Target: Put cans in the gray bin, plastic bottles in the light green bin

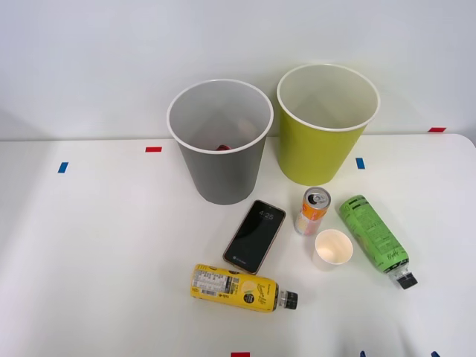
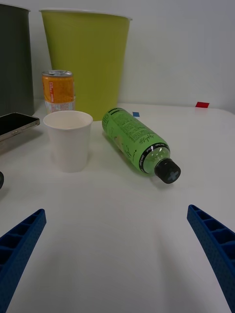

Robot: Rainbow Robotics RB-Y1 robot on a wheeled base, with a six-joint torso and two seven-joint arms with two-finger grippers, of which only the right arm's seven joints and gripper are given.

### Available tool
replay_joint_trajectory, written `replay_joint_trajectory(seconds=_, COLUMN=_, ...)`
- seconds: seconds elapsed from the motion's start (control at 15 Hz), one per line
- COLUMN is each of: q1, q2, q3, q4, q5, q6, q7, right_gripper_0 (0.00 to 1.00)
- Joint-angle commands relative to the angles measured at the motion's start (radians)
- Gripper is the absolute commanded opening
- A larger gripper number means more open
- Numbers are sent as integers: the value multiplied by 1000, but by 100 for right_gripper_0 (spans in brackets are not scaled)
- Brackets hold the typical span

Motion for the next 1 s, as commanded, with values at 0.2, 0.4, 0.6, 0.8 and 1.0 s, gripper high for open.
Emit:
replay_joint_trajectory(seconds=0.2, q1=0, q2=0, q3=0, q4=0, q5=0, q6=0, q7=0, right_gripper_0=100)
replay_joint_trajectory(seconds=0.4, q1=0, q2=0, q3=0, q4=0, q5=0, q6=0, q7=0, right_gripper_0=100)
replay_joint_trajectory(seconds=0.6, q1=0, q2=0, q3=0, q4=0, q5=0, q6=0, q7=0, right_gripper_0=100)
replay_joint_trajectory(seconds=0.8, q1=0, q2=0, q3=0, q4=0, q5=0, q6=0, q7=0, right_gripper_0=100)
replay_joint_trajectory(seconds=1.0, q1=0, q2=0, q3=0, q4=0, q5=0, q6=0, q7=0, right_gripper_0=100)
